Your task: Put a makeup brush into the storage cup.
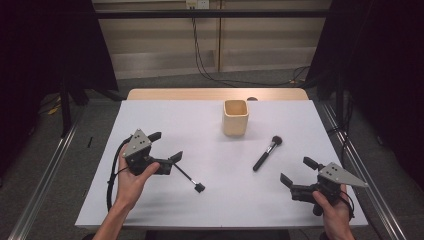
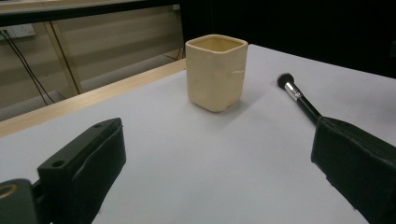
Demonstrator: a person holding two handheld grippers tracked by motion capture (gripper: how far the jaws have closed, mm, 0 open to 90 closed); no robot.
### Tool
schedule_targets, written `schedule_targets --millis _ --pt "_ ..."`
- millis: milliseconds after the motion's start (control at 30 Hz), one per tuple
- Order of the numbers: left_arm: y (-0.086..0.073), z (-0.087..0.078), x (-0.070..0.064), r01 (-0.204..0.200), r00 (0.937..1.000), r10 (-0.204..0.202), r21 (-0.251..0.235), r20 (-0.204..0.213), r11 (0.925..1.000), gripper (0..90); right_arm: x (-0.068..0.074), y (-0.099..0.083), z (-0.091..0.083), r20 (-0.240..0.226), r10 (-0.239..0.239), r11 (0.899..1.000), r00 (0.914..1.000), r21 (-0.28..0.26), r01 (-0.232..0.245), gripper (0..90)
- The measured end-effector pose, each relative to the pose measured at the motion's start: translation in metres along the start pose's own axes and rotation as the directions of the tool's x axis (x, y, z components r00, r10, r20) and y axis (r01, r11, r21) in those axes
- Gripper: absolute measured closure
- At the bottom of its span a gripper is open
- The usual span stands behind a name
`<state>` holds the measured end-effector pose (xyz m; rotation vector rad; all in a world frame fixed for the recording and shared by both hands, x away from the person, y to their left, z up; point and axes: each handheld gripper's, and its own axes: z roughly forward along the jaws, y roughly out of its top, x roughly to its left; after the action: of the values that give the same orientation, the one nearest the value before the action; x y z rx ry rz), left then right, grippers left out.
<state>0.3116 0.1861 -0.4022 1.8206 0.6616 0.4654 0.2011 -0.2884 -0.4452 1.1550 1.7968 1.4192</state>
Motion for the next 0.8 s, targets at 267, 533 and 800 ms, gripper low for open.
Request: schedule_targets --millis 267,533,800 --pt "0.005 0.005 0.005 -0.028 0.9992 0.025 0.108 0.031 0.9937 5.0 -0.001 0.000 0.001 0.003 0.000 1.000 1.0000 0.006 0.000 0.6" --pt "0.009 0.007 0.018 -0.050 0.9977 0.038 0.224 0.056 0.9734 4.4 0.000 0.000 0.001 0.002 -0.001 1.000 1.0000 0.009 0.001 0.6" --pt "0.019 0.006 0.026 -0.093 0.9931 0.066 0.309 0.096 0.9463 4.4 0.000 0.000 0.001 0.008 -0.004 1.000 1.0000 0.011 0.004 0.6"
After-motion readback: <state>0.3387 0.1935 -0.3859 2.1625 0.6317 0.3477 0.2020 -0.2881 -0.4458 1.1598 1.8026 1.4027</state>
